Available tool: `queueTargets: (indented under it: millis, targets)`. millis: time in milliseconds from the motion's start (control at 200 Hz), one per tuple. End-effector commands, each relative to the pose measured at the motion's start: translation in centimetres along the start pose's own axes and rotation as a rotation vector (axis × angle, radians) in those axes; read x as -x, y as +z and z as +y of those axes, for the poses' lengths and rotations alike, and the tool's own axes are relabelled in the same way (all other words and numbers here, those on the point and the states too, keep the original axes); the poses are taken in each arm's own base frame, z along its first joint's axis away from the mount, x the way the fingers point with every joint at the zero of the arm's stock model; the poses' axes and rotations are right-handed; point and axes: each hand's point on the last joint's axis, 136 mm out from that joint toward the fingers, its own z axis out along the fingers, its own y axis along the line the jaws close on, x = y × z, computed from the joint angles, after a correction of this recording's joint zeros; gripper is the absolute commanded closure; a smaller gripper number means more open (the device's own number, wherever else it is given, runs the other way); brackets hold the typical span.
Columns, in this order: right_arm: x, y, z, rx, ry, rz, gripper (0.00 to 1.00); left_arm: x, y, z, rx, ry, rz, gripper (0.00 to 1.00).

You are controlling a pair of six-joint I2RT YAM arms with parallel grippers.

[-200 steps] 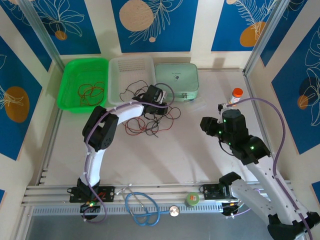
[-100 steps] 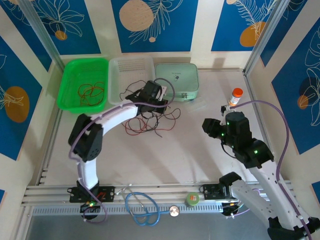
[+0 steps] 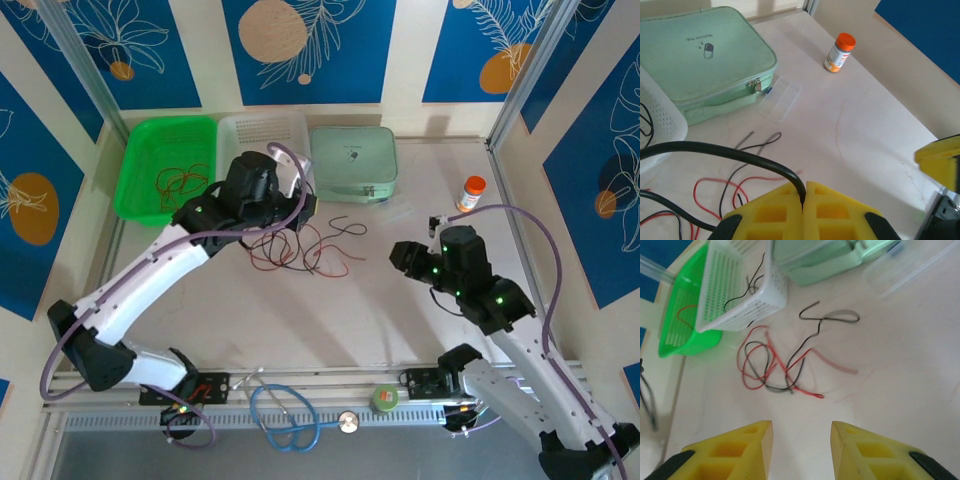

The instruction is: Untangle the cables

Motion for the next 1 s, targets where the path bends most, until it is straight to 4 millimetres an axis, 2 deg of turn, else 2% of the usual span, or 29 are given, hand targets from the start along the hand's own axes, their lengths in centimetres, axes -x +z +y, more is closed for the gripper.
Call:
queueTargets:
  millis: [0, 160, 335, 445, 585, 675, 995]
  targets:
    - [-1.3, 1.5, 2.7, 0.115, 0.050, 0.059, 0.64, -0.3, -1.6, -0.7, -0.018, -0.009, 0.007, 1.00]
    - [-3.6, 3.9, 4.4, 0.115, 0.036, 0.121, 0.64, 0.9, -2.9, 1.0, 0.101, 0.036, -0.033, 1.00]
    - [-5.3, 5.6, 4.5, 0.068, 0.027, 0.154, 0.63, 3.2, -2.8, 4.0, 0.247, 0.099, -0.078, 1.00]
    - [-5.9, 6.5, 3.6, 0.037, 0.045, 0.161, 0.62, 5.0, -1.5, 7.2, 0.313, 0.069, -0.099, 1.00]
    - [-6.8, 7.8, 2.6, -0.009, 0.066, 0.186, 0.54, 7.0, 0.8, 11.6, 0.347, 0.011, -0.130, 1.00]
    - [-7.5, 8.7, 2.3, -0.022, 0.091, 0.206, 0.53, 8.2, 2.0, 14.4, 0.366, -0.013, -0.156, 1.00]
    - [-8.8, 11.4, 2.5, -0.043, 0.098, 0.276, 0.53, 10.3, 6.2, 23.2, 0.418, -0.039, -0.236, 1.00]
